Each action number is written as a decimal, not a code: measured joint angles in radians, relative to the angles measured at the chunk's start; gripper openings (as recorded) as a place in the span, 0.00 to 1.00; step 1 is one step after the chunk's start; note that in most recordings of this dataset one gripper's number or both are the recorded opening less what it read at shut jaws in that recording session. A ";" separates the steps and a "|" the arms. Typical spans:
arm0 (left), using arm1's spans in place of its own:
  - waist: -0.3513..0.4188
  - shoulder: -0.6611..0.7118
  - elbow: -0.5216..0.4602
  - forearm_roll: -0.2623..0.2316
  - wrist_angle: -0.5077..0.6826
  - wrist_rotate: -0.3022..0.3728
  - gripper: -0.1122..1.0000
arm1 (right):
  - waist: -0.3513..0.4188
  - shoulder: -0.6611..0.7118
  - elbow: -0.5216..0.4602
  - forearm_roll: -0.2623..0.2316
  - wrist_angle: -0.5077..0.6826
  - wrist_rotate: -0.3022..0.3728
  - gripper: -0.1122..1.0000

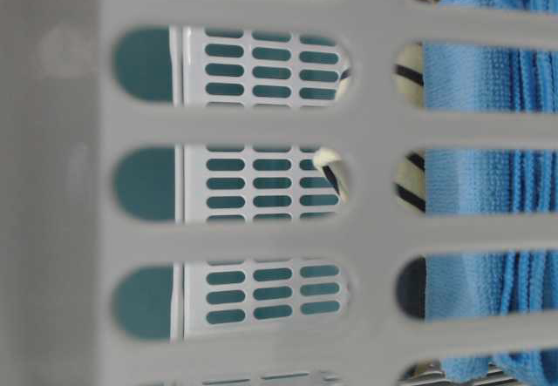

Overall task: Pick up the blue cloth from the shopping basket with the left arm.
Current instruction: 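Lower the left gripper into the basket toward the blue cloth, then close the left gripper on the edge of the blue cloth, then lift the pinched blue cloth upward out of the basket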

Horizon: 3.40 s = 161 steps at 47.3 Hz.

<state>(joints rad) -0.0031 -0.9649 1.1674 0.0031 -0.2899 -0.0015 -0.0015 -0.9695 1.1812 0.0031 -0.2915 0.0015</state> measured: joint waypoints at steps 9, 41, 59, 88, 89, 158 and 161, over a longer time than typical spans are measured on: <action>-0.008 0.014 -0.147 0.035 0.210 -0.020 0.10 | -0.002 -0.025 -0.008 0.008 0.063 0.018 0.10; -0.101 0.594 -0.733 0.038 0.811 -0.020 0.11 | 0.023 -0.121 -0.103 0.009 0.476 0.020 0.46; -0.103 0.818 -0.913 0.038 0.986 -0.172 0.70 | 0.026 -0.121 -0.101 0.009 0.457 -0.003 0.80; -0.170 1.120 -1.008 0.038 0.989 -0.213 0.89 | 0.026 -0.121 -0.101 0.009 0.433 -0.003 0.79; -0.170 1.124 -1.008 0.038 0.988 -0.213 0.89 | 0.026 -0.121 -0.101 0.009 0.433 -0.002 0.79; -0.190 1.017 -1.293 0.038 1.289 -0.149 0.17 | 0.025 -0.121 -0.086 0.009 0.341 -0.003 0.79; -0.192 1.011 -1.345 0.038 1.344 -0.150 0.17 | 0.025 -0.120 -0.086 0.009 0.341 -0.003 0.79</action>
<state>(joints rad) -0.1948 0.0460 -0.1779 0.0414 1.0538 -0.1519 0.0230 -1.0891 1.0953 0.0123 0.0491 -0.0015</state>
